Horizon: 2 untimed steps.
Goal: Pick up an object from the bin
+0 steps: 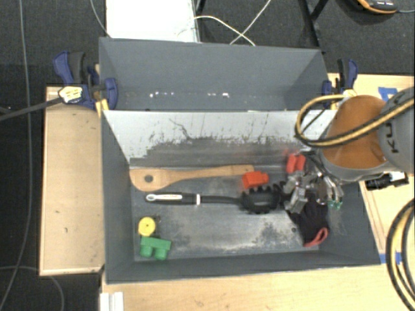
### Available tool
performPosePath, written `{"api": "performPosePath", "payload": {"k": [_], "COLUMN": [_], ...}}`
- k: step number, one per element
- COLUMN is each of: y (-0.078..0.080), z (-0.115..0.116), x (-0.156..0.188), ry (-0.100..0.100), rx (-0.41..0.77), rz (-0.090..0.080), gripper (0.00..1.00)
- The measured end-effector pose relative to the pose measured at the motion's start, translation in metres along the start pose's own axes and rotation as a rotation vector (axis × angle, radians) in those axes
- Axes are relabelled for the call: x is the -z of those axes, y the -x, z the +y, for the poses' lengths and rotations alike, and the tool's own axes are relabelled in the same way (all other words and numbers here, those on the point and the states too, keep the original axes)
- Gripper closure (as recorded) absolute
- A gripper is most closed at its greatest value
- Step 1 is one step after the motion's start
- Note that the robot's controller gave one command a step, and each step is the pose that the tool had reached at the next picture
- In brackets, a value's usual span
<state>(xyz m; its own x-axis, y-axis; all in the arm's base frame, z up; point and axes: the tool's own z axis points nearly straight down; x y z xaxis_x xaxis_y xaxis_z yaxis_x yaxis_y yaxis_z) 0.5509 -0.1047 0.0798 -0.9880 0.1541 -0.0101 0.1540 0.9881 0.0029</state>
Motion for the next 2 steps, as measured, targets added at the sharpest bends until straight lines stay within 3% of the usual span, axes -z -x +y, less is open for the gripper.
{"api": "performPosePath", "payload": {"k": [2], "y": [0.001], "z": [0.0], "x": [0.04], "ry": [0.0], "rx": [0.001], "rz": [-0.004], "gripper": [1.0]}}
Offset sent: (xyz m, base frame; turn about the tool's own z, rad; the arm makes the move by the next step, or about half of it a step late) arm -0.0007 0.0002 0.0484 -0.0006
